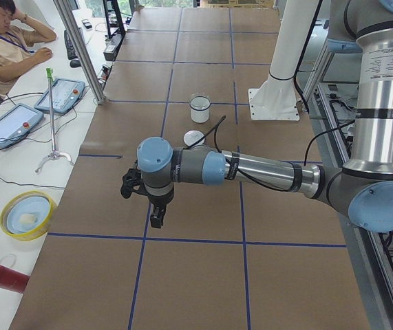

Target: Remove funnel from cup

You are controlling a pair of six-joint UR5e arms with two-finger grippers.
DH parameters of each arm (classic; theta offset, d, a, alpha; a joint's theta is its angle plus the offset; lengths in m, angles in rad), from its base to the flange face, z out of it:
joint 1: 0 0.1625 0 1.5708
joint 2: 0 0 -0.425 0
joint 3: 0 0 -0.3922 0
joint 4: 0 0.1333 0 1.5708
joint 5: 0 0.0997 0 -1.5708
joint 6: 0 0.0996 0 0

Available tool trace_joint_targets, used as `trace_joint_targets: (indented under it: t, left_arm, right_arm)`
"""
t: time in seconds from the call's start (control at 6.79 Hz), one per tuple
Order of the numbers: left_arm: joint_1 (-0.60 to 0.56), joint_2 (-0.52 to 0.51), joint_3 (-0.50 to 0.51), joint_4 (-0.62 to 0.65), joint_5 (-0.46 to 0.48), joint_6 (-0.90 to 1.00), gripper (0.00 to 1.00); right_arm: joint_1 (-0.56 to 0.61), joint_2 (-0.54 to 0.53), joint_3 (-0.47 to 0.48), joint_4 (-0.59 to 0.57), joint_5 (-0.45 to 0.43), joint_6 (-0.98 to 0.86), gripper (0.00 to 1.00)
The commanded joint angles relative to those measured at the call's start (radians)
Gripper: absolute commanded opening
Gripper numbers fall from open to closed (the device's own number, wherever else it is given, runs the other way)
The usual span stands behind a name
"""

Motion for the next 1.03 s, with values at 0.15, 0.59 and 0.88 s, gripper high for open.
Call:
trace_joint_targets:
  t: [0.15, 0.59, 0.88]
  left_arm:
    - [0.015, -0.219, 0.009, -0.105, 0.0, -0.155, 1.0]
    - [0.251, -0.326, -0.06, -0.353, 0.031, -0.923, 1.0]
    - [0.548, -0.435, -0.142, -0.355, 0.21, -1.137, 1.0]
  right_arm:
    - [0.0, 0.0, 0.0, 0.0, 0.0, 0.0, 1.0]
    - [0.0, 0.0, 0.0, 0.0, 0.0, 0.0, 1.0]
    - [0.0, 0.0, 0.0, 0.0, 0.0, 0.0, 1.0]
